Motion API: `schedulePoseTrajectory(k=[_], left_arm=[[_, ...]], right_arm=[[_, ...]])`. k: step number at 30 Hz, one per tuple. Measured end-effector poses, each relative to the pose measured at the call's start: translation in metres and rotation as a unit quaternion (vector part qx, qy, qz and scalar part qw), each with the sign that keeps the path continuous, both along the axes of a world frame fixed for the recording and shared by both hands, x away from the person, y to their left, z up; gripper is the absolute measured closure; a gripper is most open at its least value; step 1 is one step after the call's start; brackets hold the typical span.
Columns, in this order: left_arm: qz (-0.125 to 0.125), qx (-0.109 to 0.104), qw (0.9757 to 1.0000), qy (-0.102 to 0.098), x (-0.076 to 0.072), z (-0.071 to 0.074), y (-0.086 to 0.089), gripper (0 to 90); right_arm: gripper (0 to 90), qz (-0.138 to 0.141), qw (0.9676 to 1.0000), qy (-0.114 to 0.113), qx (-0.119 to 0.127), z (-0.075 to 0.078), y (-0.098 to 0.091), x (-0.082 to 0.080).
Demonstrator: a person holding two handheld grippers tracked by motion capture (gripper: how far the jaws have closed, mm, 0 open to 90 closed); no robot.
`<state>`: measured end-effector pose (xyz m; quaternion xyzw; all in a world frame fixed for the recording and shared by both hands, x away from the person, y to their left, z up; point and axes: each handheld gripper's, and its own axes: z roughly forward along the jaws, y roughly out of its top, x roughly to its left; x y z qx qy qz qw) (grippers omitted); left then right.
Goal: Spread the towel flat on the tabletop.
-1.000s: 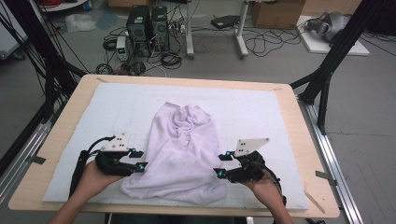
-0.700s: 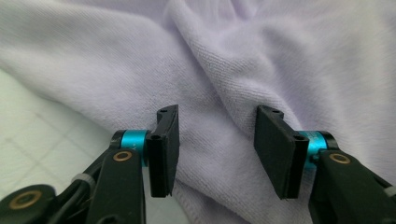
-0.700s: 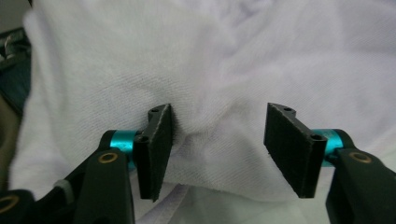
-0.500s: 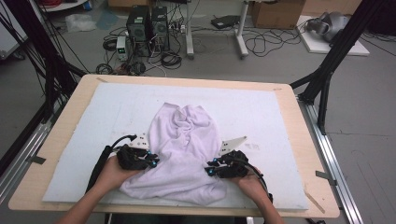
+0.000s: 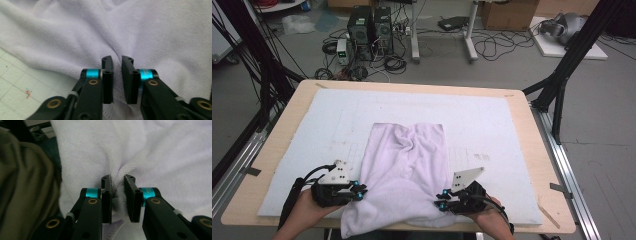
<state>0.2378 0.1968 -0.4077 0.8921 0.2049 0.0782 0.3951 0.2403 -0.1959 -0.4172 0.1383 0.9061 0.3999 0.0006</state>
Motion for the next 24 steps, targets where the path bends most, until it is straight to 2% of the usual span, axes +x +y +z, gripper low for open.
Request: schedulePoseTrajectory(k=[1,2,3,5,7,10,11,12,13,15,16,17,19,20,21,22,24], left_arm=[[0.005,-0.001,1.0,0.0,0.002,0.0,0.001,75.5],[0.011,-0.001,0.9999,-0.001,0.004,0.0,0.001,68.2],[0.019,0.0,0.9998,-0.002,0.008,0.0,0.002,58.3],[0.029,-0.004,0.9996,0.0,0.018,0.0,0.004,56.4],[0.041,-0.007,0.9991,0.009,0.029,-0.003,0.004,52.2],[0.049,0.001,0.9986,0.018,0.044,-0.011,0.001,51.6],[0.053,0.007,0.9982,0.026,0.051,-0.018,-0.003,53.1],[0.053,0.007,0.9982,0.026,0.051,-0.018,-0.003,54.6],[0.05,0.013,0.9982,0.03,0.054,-0.02,-0.005,54.6],[0.047,0.017,0.9982,0.034,0.056,-0.025,-0.009,62.1],[0.046,0.017,0.9983,0.033,0.057,-0.026,-0.01,62.1],[0.048,0.015,0.9983,0.03,0.057,-0.027,-0.01,69.6],[0.047,0.013,0.9983,0.032,0.057,-0.026,-0.01,75.6],[0.046,0.014,0.9984,0.032,0.057,-0.026,-0.009,75.6],[0.047,0.013,0.9983,0.032,0.056,-0.025,-0.009,79.7],[0.045,0.014,0.9984,0.031,0.055,-0.025,-0.008,79.7],[0.04,0.015,0.9985,0.033,0.053,-0.023,-0.007,81.1]], right_arm=[[71.5,-0.002,1.0,-0.007,0.006,0.003,-0.001,-0.001],[65.6,-0.008,0.9998,-0.01,0.016,0.008,-0.003,0.0],[59.7,-0.031,0.999,-0.015,0.03,0.014,-0.008,0.006],[56.2,-0.041,0.9984,-0.019,0.033,0.016,-0.011,0.012],[53.3,-0.057,0.9978,-0.024,0.023,0.015,-0.013,0.022],[50.8,-0.075,0.997,-0.018,0.007,0.003,-0.013,0.038],[51.1,-0.08,0.9967,-0.012,0.0,-0.006,-0.01,0.046],[51.1,-0.08,0.9967,-0.012,0.0,-0.006,-0.01,0.046],[51.4,-0.086,0.9962,-0.011,-0.008,-0.01,-0.008,0.049],[51.7,-0.087,0.9956,-0.007,-0.032,-0.017,-0.003,0.056],[51.7,-0.087,0.9956,-0.007,-0.032,-0.017,-0.003,0.056],[54.4,-0.085,0.9954,-0.007,-0.044,-0.02,-0.002,0.058],[62.0,-0.084,0.9953,-0.016,-0.046,-0.021,-0.001,0.056],[62.0,-0.084,0.9953,-0.016,-0.046,-0.021,-0.001,0.056],[77.0,-0.073,0.9962,-0.008,-0.046,-0.02,-0.001,0.054],[77.0,-0.073,0.9962,-0.008,-0.046,-0.02,-0.001,0.054],[85.9,-0.061,0.9972,-0.001,-0.043,-0.02,-0.002,0.051]])
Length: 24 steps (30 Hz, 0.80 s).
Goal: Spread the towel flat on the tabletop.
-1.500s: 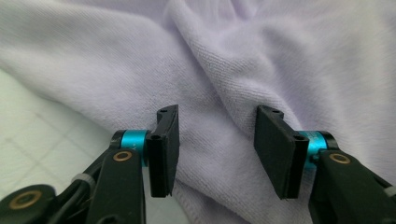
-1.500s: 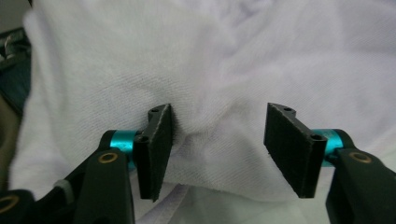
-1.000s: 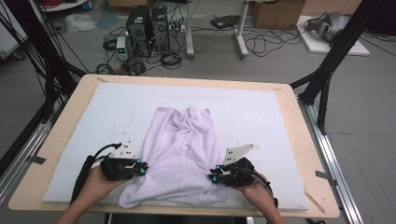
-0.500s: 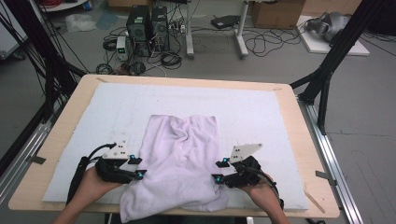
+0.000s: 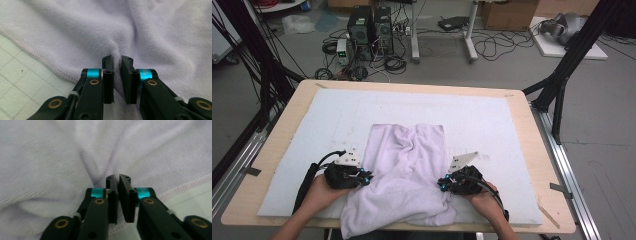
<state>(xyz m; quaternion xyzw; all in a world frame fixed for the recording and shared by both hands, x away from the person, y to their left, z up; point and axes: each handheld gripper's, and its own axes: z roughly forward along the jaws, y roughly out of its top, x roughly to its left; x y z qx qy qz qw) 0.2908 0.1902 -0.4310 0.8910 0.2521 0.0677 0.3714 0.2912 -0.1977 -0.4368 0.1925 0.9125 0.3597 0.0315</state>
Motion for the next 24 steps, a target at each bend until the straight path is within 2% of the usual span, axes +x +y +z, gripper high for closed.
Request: schedulePoseTrajectory(k=[6,8,9,11,12,13,15,16,17,18,19,20,21,22,23,24], left_arm=[[-0.007,-0.007,1.0,0.001,-0.016,0.007,0.013,82.7],[-0.01,-0.01,0.9999,0.0,-0.023,0.009,0.017,82.4],[-0.014,-0.011,0.9998,-0.002,-0.026,0.011,0.019,82.4],[-0.014,-0.019,0.9997,-0.009,-0.028,0.014,0.02,78.7],[-0.011,-0.019,0.9997,-0.013,-0.026,0.016,0.022,74.0],[-0.005,-0.023,0.9996,-0.016,-0.023,0.019,0.022,68.8],[0.007,-0.034,0.9991,-0.027,-0.013,0.025,0.023,64.9],[0.013,-0.037,0.9987,-0.034,-0.006,0.028,0.023,63.7],[0.02,-0.04,0.9982,-0.04,0.001,0.03,0.023,63.7],[0.028,-0.043,0.9978,-0.042,0.01,0.031,0.024,63.9],[0.037,-0.05,0.9972,-0.041,0.019,0.032,0.023,66.3],[0.046,-0.05,0.9967,-0.043,0.028,0.033,0.023,66.3],[0.064,-0.05,0.9955,-0.047,0.045,0.03,0.022,69.0],[0.064,-0.05,0.9955,-0.047,0.045,0.03,0.022,71.7],[0.078,-0.053,0.9951,-0.031,0.061,0.024,0.021,74.1],[0.078,-0.053,0.9951,-0.031,0.061,0.024,0.021,74.4]], right_arm=[[87.9,0.016,0.9997,0.017,0.012,0.0,-0.011,-0.02],[87.7,0.023,0.9993,0.026,0.016,0.003,-0.016,-0.035],[87.7,0.023,0.9993,0.026,0.016,0.003,-0.016,-0.035],[84.4,0.022,0.9992,0.024,0.021,0.007,-0.018,-0.04],[78.3,0.019,0.9992,0.023,0.026,0.011,-0.02,-0.04],[74.6,0.013,0.9992,0.017,0.034,0.015,-0.022,-0.038],[67.8,-0.002,0.9989,0.005,0.047,0.025,-0.024,-0.028],[64.9,-0.015,0.9983,-0.007,0.055,0.033,-0.024,-0.013],[64.9,-0.015,0.9983,-0.007,0.055,0.033,-0.024,-0.013],[62.7,-0.022,0.9982,-0.014,0.053,0.036,-0.023,-0.004],[61.0,-0.035,0.9971,-0.025,0.063,0.038,-0.023,0.014],[61.0,-0.035,0.9971,-0.025,0.063,0.038,-0.023,0.014],[58.8,-0.045,0.9967,-0.027,0.061,0.038,-0.022,0.033],[58.5,-0.05,0.9964,-0.03,0.061,0.038,-0.021,0.041],[57.6,-0.053,0.9959,-0.037,0.063,0.037,-0.02,0.048],[57.6,-0.053,0.9959,-0.037,0.063,0.037,-0.02,0.048]])
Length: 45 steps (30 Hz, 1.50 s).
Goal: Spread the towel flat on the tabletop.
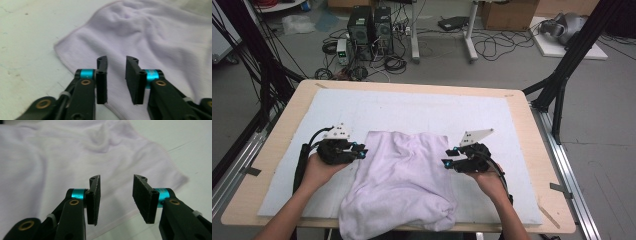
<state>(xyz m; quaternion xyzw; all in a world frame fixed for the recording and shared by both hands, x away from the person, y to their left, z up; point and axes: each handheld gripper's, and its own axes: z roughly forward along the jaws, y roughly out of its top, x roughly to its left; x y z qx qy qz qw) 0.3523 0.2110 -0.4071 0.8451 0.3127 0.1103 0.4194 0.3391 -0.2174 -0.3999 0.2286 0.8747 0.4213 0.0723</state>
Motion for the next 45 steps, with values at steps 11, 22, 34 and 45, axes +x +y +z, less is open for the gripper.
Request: schedulePoseTrajectory(k=[11,22,34,45], left_arm=[[0.086,0.041,0.9955,0.005,0.038,-0.035,-0.008,56.2],[0.094,0.035,0.9949,-0.002,0.04,-0.035,-0.012,86.4],[0.143,0.017,0.9887,-0.043,0.079,0.026,0.005,87.3],[0.153,0.021,0.9871,-0.043,0.112,0.05,0.006,63.5]], right_arm=[[52.2,-0.069,0.9971,0.014,-0.029,-0.039,-0.001,0.053],[86.0,-0.055,0.9973,0.034,-0.034,-0.042,0.004,0.066],[87.1,-0.11,0.9928,-0.015,-0.044,0.028,-0.025,0.105],[62.7,-0.175,0.9843,-0.021,-0.015,0.046,-0.042,0.133]])
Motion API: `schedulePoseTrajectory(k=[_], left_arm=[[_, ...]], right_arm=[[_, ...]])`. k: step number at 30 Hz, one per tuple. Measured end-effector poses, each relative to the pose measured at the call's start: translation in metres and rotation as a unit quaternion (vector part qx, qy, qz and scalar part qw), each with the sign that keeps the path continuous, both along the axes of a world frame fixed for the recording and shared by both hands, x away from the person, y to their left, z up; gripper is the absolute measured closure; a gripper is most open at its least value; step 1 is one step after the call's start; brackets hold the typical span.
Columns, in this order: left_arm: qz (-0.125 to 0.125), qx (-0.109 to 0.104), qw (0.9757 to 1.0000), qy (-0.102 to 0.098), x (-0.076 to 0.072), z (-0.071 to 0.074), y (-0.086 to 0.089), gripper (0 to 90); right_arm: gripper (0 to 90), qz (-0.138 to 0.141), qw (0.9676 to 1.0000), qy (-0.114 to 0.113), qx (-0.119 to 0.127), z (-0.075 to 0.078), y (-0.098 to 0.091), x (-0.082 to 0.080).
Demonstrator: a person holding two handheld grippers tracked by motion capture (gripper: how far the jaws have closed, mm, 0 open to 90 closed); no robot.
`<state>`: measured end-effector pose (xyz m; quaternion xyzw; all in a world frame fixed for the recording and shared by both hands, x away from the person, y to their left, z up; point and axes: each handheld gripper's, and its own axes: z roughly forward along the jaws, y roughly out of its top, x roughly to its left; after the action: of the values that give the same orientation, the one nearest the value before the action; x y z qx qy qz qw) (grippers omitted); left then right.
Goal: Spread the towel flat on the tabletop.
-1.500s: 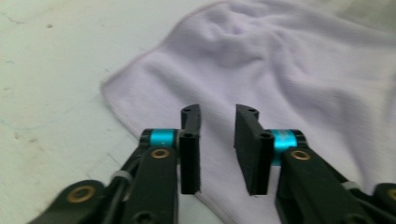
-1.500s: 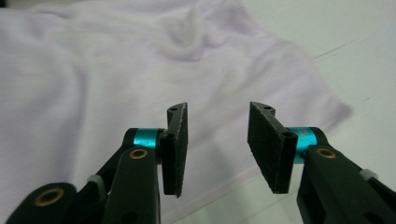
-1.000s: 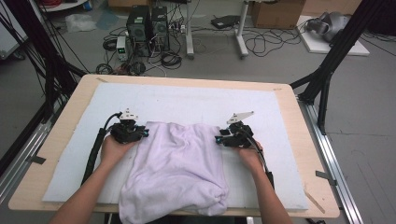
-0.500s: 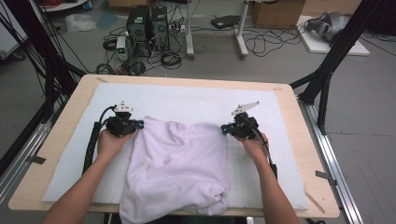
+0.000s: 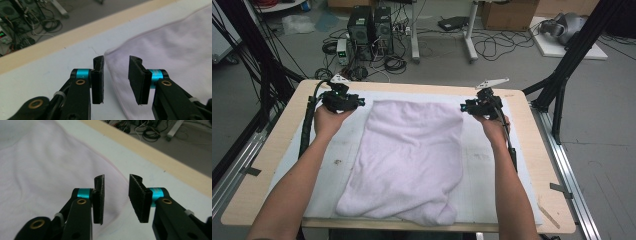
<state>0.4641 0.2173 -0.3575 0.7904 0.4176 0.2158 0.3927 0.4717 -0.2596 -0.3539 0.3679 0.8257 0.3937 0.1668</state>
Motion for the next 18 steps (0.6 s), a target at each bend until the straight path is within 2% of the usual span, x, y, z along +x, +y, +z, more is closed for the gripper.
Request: schedulePoseTrajectory(k=[1,2,4,7,9,12,18], left_arm=[[-0.005,-0.007,1.0,0.002,-0.004,-0.004,0.001,62.7],[-0.008,-0.009,0.9999,0.004,-0.007,-0.007,0.002,62.1],[-0.018,-0.007,0.9998,0.011,-0.016,-0.014,0.002,60.3],[-0.035,-0.008,0.9992,0.018,-0.031,-0.024,0.002,57.9],[-0.049,-0.004,0.9986,0.017,-0.042,-0.029,0.002,57.0],[-0.069,-0.009,0.9973,0.021,-0.058,-0.035,0.004,54.7],[-0.105,-0.024,0.9942,0.01,-0.091,-0.042,0.007,52.4]], right_arm=[[60.3,0.006,0.9998,0.02,-0.005,-0.004,0.001,-0.002],[59.9,0.012,0.9997,0.022,-0.007,-0.01,0.002,-0.006],[59.8,0.019,0.9997,0.012,-0.013,-0.016,0.005,-0.018],[56.3,0.038,0.999,0.021,-0.01,-0.025,0.008,-0.034],[55.3,0.048,0.9987,0.017,-0.005,-0.028,0.008,-0.047],[53.2,0.063,0.9979,0.017,0.003,-0.033,0.008,-0.066],[47.3,0.099,0.9947,0.008,0.026,-0.04,0.011,-0.104]])
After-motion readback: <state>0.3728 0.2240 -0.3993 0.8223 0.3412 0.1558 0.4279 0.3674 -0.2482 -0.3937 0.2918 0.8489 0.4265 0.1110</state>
